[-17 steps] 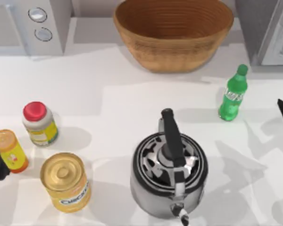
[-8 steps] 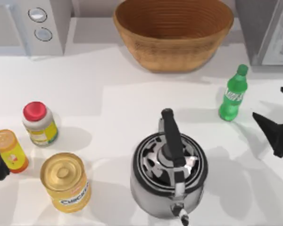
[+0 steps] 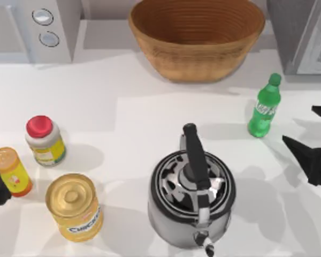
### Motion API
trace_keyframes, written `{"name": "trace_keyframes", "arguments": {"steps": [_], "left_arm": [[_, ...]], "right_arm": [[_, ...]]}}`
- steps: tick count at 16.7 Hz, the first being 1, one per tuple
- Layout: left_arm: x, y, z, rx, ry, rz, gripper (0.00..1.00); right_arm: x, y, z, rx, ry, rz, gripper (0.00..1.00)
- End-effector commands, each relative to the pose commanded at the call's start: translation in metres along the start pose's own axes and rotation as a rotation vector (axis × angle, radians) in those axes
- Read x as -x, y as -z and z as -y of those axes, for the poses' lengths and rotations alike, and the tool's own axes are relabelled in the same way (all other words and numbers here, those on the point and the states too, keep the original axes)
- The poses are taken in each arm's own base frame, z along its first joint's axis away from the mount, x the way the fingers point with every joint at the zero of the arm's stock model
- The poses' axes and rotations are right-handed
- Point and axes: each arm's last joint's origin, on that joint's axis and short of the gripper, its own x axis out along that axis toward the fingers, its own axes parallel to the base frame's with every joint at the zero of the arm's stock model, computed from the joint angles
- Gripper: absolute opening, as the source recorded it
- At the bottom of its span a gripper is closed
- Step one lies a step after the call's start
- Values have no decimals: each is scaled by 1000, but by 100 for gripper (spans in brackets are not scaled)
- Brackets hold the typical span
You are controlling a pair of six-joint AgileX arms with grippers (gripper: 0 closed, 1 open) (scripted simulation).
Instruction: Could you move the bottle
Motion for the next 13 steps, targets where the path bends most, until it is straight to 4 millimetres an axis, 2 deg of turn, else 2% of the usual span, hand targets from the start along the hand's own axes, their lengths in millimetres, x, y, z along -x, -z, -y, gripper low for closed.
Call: {"name": "trace_keyframes", "arguments": {"steps": [2,5,9,13], "left_arm": [[0,0,0,0,0,0,100],[0,0,0,0,0,0,100],[0,0,0,0,0,0,100],[0,0,0,0,0,0,100]], "right_arm": [[-3,-1,2,4,4,4,100],[-20,-2,10,8,8,8,100],[-56,-1,13,7,6,6,100],[-94,-2,4,5,3,6,100]]}}
